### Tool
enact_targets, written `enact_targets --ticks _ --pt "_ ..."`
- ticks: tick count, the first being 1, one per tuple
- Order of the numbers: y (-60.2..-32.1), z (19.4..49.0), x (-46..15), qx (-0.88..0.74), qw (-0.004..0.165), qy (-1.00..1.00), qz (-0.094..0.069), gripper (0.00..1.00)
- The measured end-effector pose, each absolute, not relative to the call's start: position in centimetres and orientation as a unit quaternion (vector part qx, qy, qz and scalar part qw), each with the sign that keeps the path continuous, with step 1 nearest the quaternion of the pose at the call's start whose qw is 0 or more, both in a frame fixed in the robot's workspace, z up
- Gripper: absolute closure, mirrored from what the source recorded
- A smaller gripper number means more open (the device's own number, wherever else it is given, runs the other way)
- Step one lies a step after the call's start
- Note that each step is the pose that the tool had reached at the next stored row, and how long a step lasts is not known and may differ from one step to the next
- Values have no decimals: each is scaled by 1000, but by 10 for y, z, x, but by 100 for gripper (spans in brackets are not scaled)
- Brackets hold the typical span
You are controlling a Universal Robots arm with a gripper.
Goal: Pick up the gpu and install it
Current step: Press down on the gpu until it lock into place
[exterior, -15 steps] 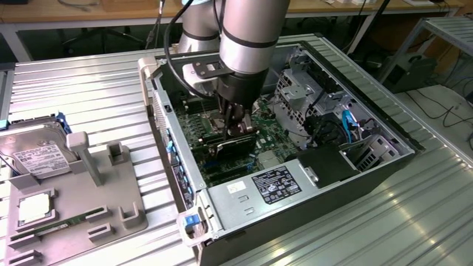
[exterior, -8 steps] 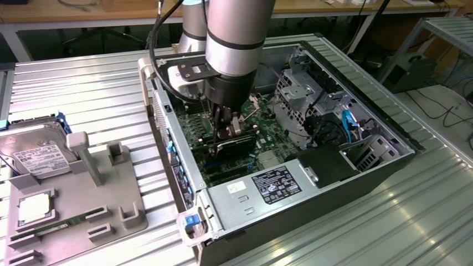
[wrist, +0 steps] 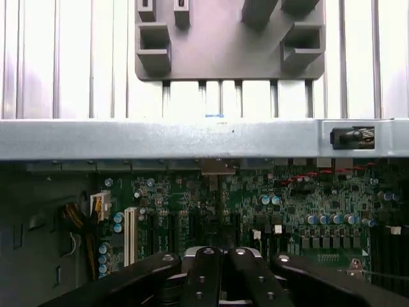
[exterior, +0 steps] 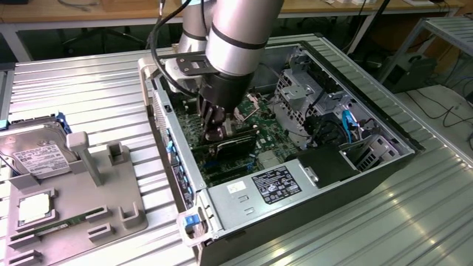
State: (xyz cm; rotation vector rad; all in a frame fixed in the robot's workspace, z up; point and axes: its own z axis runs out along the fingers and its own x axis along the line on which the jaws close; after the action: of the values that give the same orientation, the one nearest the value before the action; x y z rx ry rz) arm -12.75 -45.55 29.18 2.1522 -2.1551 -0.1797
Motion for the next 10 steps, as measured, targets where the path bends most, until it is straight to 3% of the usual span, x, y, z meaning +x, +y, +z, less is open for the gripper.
enact_targets --ticks 4,10 --pt "-455 292 -127 701 81 -702 -94 89" --pt "-455 292 -116 698 98 -700 -111 89"
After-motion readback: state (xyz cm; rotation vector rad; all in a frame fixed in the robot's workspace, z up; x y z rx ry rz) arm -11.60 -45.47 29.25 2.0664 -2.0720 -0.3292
